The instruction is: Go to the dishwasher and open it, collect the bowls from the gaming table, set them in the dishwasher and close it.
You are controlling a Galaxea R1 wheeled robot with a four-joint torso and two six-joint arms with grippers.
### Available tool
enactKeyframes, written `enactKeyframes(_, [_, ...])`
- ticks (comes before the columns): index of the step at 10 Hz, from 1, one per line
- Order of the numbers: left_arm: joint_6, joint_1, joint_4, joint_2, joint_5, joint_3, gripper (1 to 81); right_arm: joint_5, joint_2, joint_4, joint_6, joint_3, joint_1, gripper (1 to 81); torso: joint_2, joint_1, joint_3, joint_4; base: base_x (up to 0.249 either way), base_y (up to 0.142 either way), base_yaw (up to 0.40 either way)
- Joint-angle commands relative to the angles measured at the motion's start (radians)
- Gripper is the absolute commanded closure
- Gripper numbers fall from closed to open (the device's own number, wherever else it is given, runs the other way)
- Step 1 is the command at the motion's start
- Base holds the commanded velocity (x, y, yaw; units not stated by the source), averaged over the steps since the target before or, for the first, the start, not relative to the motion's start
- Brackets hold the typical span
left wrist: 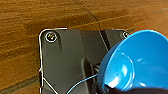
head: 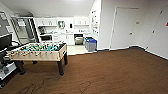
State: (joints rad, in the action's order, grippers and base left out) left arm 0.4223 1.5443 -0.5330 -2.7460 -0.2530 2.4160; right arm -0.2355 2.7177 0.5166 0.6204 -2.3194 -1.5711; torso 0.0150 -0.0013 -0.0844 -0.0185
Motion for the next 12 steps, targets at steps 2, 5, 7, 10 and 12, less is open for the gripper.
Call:
enactKeyframes(2, [-0.002,-0.040,-0.010,0.017,0.026,-0.005,81.1,0.028,-0.019,0.011,-0.002,0.003,0.042,81.1,0.000,0.001,0.000,0.000,0.105,0.000,0.000])
enactKeyframes(5, [-0.002,-0.037,-0.010,0.017,0.024,-0.005,81.1,0.028,-0.017,0.011,-0.002,0.002,0.042,81.1,0.000,0.001,0.000,0.000,0.121,0.000,0.000])
enactKeyframes(7, [-0.002,-0.036,-0.010,0.017,0.023,-0.005,81.1,0.028,-0.016,0.011,-0.007,0.003,0.042,81.1,0.000,0.001,0.000,0.000,0.128,0.000,0.000])
enactKeyframes(10, [-0.004,-0.029,-0.010,0.017,0.020,-0.005,81.1,0.028,-0.014,0.011,-0.008,0.003,0.041,81.1,0.000,0.001,0.000,0.000,0.139,0.000,0.000])
enactKeyframes(12, [-0.004,-0.028,-0.010,0.017,0.020,-0.005,81.1,0.028,-0.014,0.011,-0.010,0.002,0.042,81.1,0.000,0.002,0.000,0.000,0.140,0.000,0.000])
